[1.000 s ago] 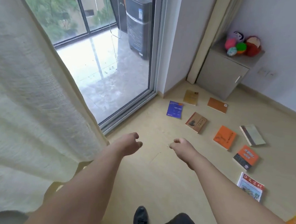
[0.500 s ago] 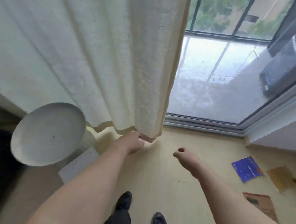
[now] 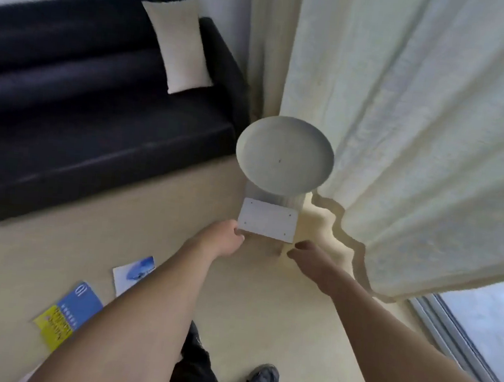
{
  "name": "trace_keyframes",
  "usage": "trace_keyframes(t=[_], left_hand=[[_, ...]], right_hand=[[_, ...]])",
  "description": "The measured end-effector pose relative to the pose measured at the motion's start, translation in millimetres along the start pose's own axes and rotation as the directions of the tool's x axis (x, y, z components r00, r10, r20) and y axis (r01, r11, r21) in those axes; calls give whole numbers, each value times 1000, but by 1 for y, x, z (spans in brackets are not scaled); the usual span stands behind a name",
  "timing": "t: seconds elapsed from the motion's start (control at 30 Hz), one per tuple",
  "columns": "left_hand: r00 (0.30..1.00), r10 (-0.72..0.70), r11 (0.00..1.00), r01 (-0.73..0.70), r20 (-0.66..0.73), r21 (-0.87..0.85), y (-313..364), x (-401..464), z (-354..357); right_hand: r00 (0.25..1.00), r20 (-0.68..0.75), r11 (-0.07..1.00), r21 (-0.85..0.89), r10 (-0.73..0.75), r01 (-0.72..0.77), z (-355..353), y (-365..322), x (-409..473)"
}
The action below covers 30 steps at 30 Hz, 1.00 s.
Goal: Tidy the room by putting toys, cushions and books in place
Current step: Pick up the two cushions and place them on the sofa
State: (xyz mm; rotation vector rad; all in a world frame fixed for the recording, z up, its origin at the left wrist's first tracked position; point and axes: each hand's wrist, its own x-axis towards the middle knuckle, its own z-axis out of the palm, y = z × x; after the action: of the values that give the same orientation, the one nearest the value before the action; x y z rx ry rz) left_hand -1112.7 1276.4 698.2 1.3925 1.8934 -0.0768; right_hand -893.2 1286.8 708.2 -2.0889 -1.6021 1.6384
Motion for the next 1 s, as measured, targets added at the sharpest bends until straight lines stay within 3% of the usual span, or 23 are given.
trace_keyframes(t=[0.3,0.57,0.77,1.0], left_hand=[[975,-223,944,210,-24,-254,-177,-21,-36],[925,-380,858,340,-31,-384,-284,-36,-62],[862,-505,765,420,-51,-488,-309,-65,-52],[802,-597,693,491,-37,-528,-284,-101,-2]], right_hand=[[978,182,939,-305,-105,158,140,-119,32],[936,332,873,-414,-119,259,247,-202,40],[898,403,811,-458,-175,364,277,-208,37],[857,503,767,-505,-112,397,266,-170,29]])
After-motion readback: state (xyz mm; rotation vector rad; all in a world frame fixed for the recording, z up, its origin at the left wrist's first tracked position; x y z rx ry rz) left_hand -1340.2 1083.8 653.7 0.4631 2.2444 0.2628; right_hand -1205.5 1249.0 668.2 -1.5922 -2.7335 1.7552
